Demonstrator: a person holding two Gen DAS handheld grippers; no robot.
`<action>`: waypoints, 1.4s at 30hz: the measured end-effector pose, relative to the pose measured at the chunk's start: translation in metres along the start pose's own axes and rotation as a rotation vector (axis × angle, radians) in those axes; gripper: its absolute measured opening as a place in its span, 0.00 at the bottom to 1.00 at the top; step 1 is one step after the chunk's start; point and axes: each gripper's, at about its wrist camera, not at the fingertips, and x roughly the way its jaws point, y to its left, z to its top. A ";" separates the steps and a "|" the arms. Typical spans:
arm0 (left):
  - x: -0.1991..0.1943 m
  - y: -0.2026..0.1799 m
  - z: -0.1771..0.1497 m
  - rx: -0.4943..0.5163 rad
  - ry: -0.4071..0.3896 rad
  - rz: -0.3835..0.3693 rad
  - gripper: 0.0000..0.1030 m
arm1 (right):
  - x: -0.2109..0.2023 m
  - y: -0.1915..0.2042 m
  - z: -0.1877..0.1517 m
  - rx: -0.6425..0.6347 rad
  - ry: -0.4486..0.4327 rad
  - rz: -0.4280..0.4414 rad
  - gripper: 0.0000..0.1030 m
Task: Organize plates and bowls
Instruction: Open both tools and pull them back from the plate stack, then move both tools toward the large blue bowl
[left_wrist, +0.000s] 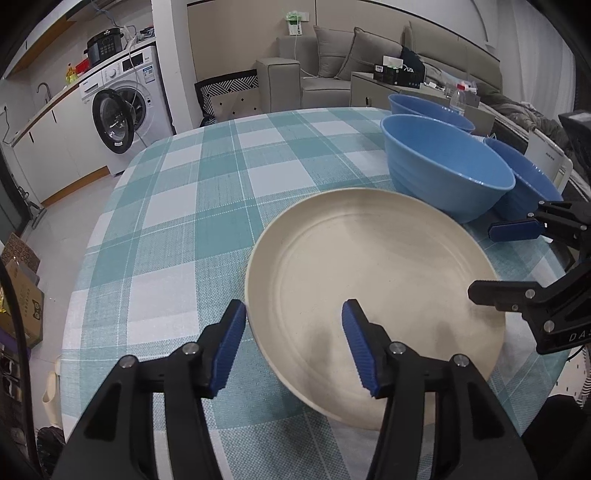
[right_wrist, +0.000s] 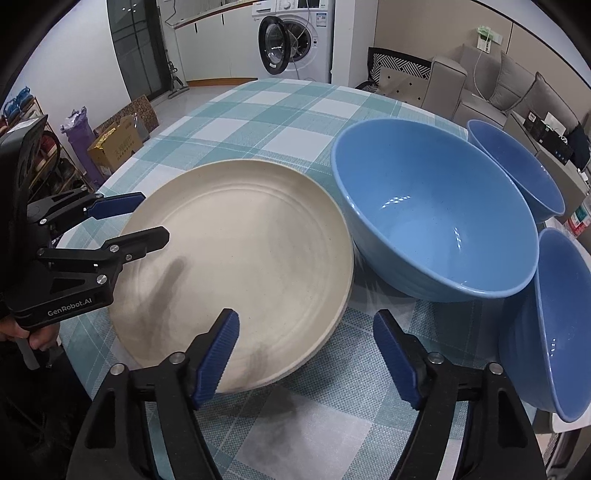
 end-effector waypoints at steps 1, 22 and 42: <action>-0.002 0.001 0.001 -0.006 -0.007 -0.011 0.61 | -0.002 0.000 0.000 -0.002 -0.004 0.001 0.80; -0.043 -0.016 0.034 -0.026 -0.115 -0.128 1.00 | -0.093 -0.028 -0.009 -0.004 -0.150 -0.021 0.99; -0.049 -0.057 0.085 0.044 -0.158 -0.148 1.00 | -0.155 -0.066 -0.006 0.066 -0.258 -0.036 0.99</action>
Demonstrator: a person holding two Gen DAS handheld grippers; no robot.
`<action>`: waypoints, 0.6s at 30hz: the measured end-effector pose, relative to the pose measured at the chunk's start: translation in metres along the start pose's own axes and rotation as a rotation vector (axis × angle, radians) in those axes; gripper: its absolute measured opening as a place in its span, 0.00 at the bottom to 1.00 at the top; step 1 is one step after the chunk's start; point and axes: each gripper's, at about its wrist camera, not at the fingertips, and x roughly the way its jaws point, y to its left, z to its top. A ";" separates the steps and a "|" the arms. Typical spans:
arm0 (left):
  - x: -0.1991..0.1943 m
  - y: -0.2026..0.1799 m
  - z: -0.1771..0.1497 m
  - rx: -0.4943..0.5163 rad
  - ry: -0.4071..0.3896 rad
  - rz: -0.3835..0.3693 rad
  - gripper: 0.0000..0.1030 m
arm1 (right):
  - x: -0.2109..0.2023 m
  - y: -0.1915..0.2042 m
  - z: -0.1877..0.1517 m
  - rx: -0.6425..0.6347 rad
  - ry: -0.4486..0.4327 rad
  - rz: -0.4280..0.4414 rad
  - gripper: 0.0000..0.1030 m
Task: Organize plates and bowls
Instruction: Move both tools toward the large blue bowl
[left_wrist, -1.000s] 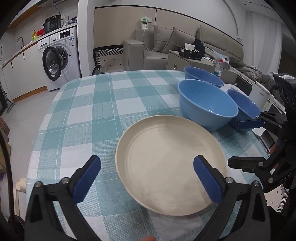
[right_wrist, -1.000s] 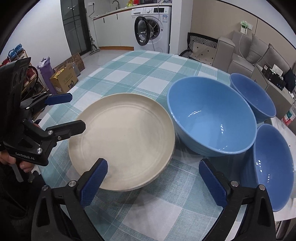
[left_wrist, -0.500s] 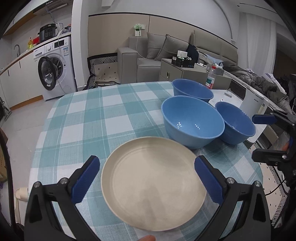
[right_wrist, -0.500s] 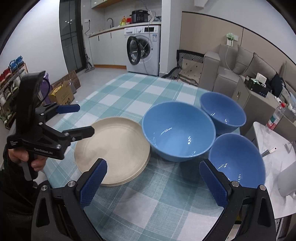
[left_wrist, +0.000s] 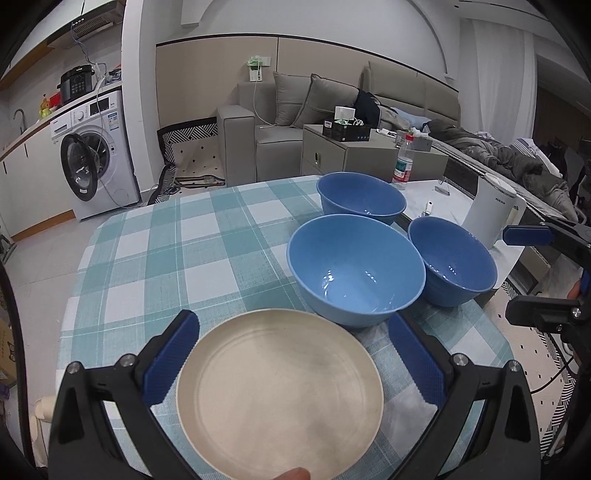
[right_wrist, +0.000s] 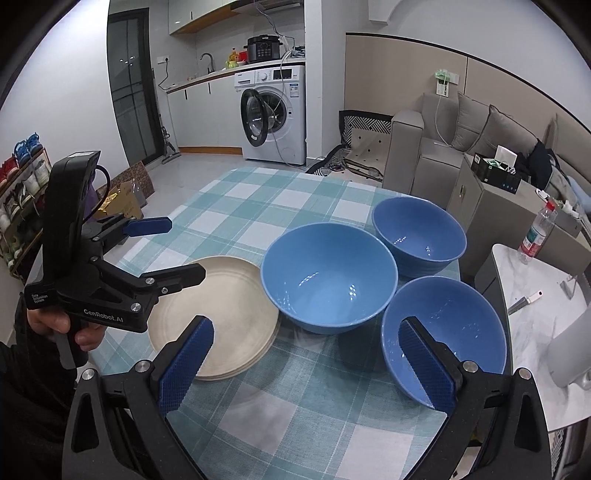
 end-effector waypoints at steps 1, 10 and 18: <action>0.000 0.000 0.002 -0.002 -0.001 -0.001 1.00 | 0.000 0.000 0.000 0.001 0.000 -0.002 0.99; 0.005 0.007 0.015 -0.026 -0.007 -0.002 1.00 | -0.002 -0.006 0.010 0.006 -0.005 -0.005 0.99; 0.014 0.008 0.029 -0.025 -0.008 -0.008 1.00 | 0.001 -0.028 0.022 0.043 -0.005 -0.021 0.99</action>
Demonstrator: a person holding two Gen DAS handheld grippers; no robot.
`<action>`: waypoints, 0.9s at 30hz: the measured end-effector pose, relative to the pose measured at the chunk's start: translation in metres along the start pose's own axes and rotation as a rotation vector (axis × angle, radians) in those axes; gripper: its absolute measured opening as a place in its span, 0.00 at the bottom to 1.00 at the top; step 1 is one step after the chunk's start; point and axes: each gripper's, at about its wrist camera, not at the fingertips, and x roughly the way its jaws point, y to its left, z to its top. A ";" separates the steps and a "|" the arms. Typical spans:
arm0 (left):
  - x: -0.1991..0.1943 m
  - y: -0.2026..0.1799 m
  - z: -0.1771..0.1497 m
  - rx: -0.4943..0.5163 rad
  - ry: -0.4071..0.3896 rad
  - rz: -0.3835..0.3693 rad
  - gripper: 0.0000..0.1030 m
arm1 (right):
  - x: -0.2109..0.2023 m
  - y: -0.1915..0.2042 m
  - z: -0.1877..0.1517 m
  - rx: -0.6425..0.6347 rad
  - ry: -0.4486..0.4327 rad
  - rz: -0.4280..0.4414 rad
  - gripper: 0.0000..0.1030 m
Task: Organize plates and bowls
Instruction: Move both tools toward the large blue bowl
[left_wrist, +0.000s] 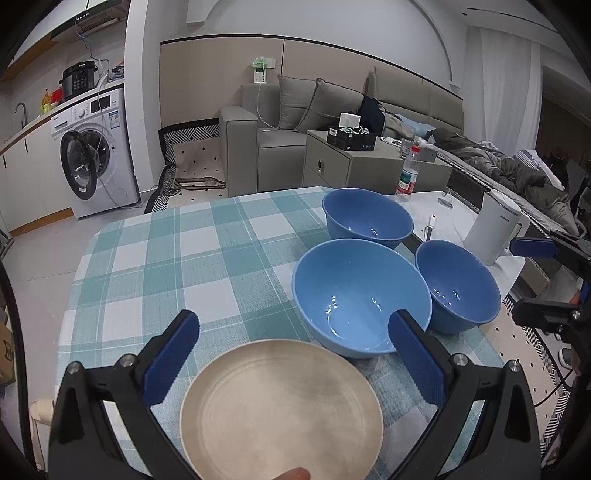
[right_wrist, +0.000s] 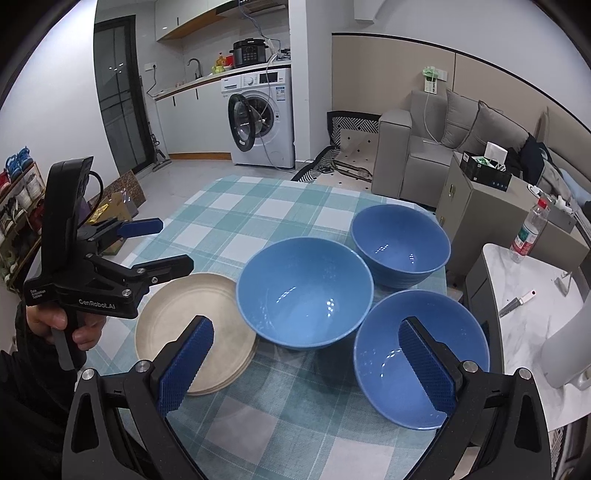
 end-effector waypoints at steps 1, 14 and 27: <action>0.002 0.000 0.002 0.000 0.001 0.000 1.00 | 0.001 -0.003 0.001 0.007 0.002 -0.001 0.99; 0.034 0.007 0.029 -0.028 0.042 -0.028 1.00 | 0.016 -0.037 0.025 0.074 0.005 -0.005 0.99; 0.059 0.007 0.045 -0.020 0.070 -0.035 1.00 | 0.032 -0.065 0.036 0.125 0.008 -0.026 0.99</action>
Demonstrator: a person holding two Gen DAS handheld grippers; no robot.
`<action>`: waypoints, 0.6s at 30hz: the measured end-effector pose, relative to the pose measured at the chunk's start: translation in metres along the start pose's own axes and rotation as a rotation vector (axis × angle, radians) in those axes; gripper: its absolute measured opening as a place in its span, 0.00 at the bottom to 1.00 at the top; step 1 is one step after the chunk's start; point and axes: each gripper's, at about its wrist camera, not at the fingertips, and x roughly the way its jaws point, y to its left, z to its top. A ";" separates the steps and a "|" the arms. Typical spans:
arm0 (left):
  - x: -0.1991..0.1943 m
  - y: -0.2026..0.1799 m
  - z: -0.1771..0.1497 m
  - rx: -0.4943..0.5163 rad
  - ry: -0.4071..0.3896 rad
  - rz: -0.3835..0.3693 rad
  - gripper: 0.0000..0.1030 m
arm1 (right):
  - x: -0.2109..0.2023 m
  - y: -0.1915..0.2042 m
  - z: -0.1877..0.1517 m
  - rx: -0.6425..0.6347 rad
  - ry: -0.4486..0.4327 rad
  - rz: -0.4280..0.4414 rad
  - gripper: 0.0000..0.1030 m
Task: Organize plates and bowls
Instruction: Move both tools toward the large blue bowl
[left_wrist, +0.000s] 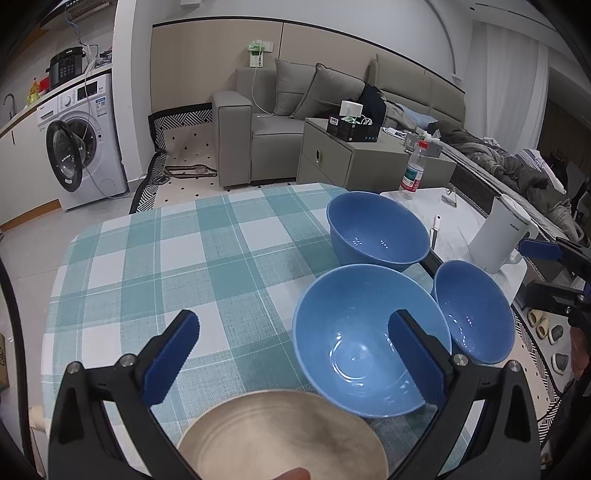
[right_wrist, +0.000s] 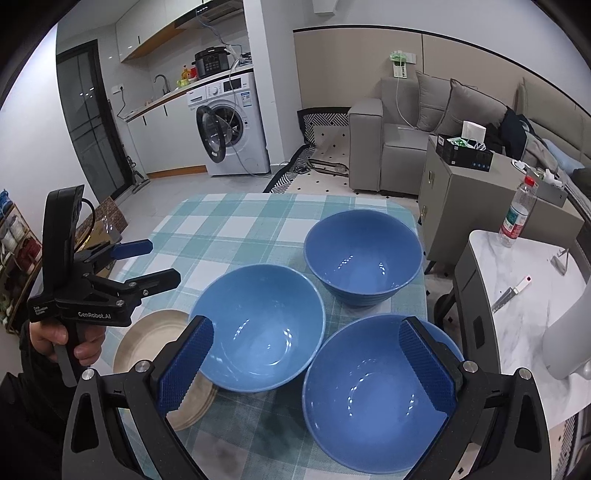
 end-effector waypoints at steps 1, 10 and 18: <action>0.002 0.000 0.001 0.000 0.004 0.000 1.00 | 0.002 -0.003 0.001 0.007 0.002 -0.002 0.99; 0.017 0.002 0.013 -0.001 0.025 -0.003 1.00 | 0.014 -0.021 0.010 0.045 0.004 -0.016 0.99; 0.037 0.000 0.025 0.003 0.054 -0.004 1.00 | 0.031 -0.044 0.015 0.099 0.022 -0.035 0.99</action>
